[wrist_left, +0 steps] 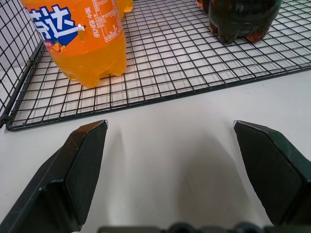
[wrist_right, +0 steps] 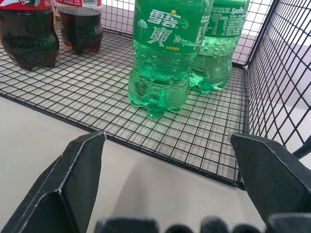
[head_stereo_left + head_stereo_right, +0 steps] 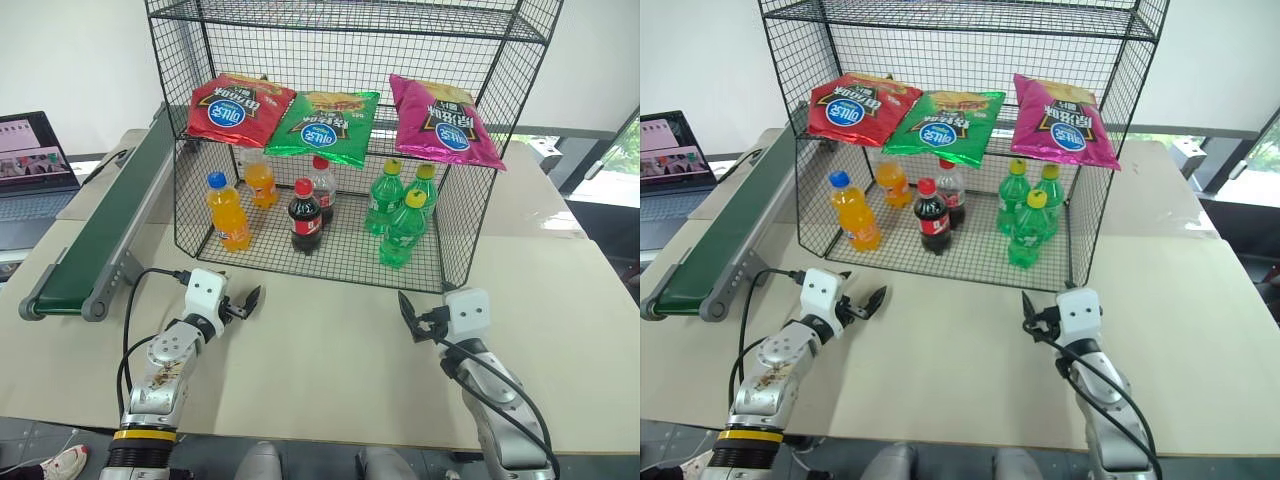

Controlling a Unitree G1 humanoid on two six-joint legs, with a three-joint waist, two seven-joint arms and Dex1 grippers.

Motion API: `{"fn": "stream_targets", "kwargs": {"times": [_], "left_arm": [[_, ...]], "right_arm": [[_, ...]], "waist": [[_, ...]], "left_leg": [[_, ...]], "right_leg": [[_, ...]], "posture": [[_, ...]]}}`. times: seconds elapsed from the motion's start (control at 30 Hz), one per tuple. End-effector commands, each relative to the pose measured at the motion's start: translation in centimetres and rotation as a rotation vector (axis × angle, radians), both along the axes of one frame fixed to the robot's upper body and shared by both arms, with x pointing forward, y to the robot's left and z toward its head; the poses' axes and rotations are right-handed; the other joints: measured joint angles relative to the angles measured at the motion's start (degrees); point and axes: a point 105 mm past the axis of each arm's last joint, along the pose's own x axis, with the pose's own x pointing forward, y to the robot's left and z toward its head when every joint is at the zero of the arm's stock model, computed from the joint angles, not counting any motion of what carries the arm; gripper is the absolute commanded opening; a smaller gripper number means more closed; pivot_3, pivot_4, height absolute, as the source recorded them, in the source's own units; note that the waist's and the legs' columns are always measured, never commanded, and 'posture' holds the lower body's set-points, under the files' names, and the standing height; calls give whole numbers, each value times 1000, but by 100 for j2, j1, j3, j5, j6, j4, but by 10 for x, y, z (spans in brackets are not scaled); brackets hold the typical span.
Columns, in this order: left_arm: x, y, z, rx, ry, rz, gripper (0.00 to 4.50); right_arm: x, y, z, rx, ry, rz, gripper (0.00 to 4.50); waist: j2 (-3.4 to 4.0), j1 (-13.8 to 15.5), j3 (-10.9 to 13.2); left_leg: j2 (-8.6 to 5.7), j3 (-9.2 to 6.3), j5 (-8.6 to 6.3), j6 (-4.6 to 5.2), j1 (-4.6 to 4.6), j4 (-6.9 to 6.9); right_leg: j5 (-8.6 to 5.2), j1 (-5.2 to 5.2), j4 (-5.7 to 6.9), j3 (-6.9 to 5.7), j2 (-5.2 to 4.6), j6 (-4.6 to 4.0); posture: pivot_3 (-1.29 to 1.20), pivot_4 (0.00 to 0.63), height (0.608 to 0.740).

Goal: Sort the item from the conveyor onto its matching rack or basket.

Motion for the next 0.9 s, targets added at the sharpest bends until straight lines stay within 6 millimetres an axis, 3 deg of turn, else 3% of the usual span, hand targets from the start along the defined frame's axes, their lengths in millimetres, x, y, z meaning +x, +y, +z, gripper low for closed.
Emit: {"fn": "stream_targets", "kwargs": {"times": [0.03,0.9], "left_arm": [[1,-2,11,-17,-30,-22,4411],[-1,3,9,-8,-29,-29,4411]], "right_arm": [[-3,-4,19,-2,-78,-15,4500],[-7,-2,19,-12,-71,-5,4500]], "waist": [[0,-1,0],[0,-3,0]], "left_leg": [[0,0,0,0,0,0],[-1,-1,0,0,1,10]], "right_leg": [[0,0,0,0,0,0],[-2,0,8,0,0,0]], "posture": [[0,150,740],[0,150,740]]}}
